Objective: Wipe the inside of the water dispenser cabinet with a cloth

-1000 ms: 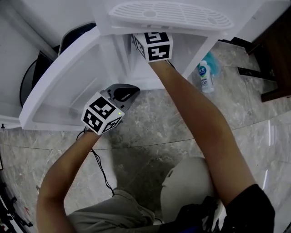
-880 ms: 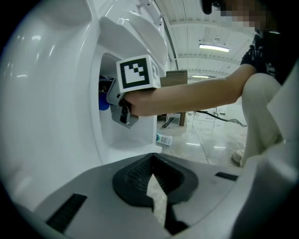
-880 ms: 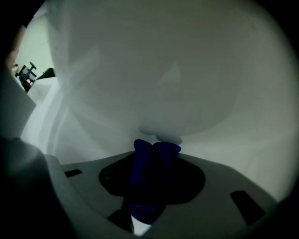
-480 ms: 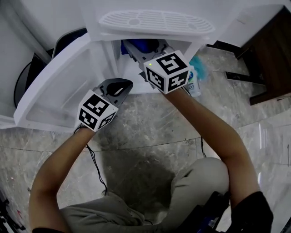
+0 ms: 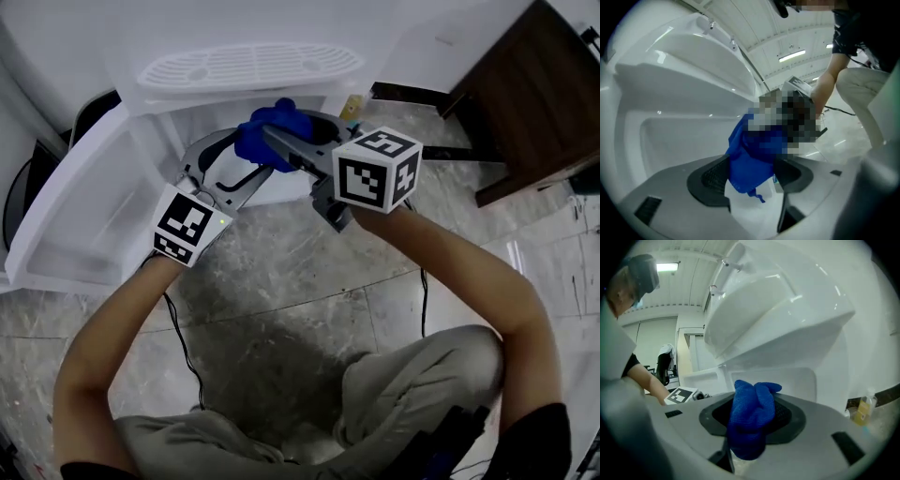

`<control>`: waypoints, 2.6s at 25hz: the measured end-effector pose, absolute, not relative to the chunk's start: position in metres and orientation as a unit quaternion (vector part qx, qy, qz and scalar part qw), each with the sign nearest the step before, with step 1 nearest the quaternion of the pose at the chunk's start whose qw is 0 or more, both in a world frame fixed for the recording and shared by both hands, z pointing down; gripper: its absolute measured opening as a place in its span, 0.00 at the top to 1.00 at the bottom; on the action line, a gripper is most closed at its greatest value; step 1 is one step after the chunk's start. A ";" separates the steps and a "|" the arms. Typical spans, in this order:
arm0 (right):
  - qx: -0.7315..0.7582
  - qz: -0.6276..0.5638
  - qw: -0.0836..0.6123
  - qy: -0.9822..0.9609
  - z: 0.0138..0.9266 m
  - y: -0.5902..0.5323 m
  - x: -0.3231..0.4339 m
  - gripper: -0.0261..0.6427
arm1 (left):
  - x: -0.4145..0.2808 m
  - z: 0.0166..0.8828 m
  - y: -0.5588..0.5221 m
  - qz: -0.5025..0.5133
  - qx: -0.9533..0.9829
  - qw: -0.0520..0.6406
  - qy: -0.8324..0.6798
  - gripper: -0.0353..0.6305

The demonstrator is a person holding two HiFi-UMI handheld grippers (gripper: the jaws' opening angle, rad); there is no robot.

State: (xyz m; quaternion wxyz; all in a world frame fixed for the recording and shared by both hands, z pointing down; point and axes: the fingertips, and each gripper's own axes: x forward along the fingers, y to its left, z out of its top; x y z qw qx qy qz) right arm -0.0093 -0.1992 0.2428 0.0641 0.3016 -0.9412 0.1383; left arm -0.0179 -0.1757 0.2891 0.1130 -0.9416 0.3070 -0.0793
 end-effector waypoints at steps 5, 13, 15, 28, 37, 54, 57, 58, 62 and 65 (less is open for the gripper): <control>0.282 0.216 0.034 -0.934 0.241 -0.188 -0.002 0.75 | 0.010 0.270 -0.170 -0.087 -0.940 0.182 0.274 0.50; 0.198 0.304 0.081 -0.928 0.268 -0.153 -0.012 0.75 | 0.024 0.285 -0.148 -0.150 -0.931 0.238 0.234 0.50; 0.168 0.313 0.112 -0.928 0.278 -0.143 -0.018 0.75 | 0.029 0.289 -0.137 -0.175 -0.922 0.273 0.209 0.50; 0.117 0.343 0.107 -0.926 0.289 -0.139 -0.014 0.72 | 0.032 0.303 -0.130 -0.211 -0.923 0.275 0.169 0.64; 0.068 0.345 0.062 -0.934 0.271 -0.142 -0.007 0.69 | 0.032 0.285 -0.134 -0.184 -0.934 0.263 0.158 0.67; 0.096 0.341 0.090 -0.931 0.284 -0.154 0.021 0.70 | 0.005 0.300 -0.152 -0.202 -0.936 0.209 0.196 0.73; 0.125 0.312 0.092 -0.937 0.282 -0.166 0.039 0.88 | -0.014 0.300 -0.167 -0.190 -0.939 0.165 0.233 0.73; 0.131 0.295 0.098 -0.941 0.280 -0.168 0.043 0.91 | -0.017 0.301 -0.170 -0.188 -0.940 0.158 0.239 0.73; 0.156 0.247 0.118 -0.949 0.276 -0.175 0.053 0.96 | -0.012 0.301 -0.173 -0.184 -0.942 0.144 0.240 0.73; 0.162 0.229 0.133 -0.951 0.279 -0.173 0.056 0.96 | -0.005 0.308 -0.180 -0.188 -0.943 0.130 0.242 0.73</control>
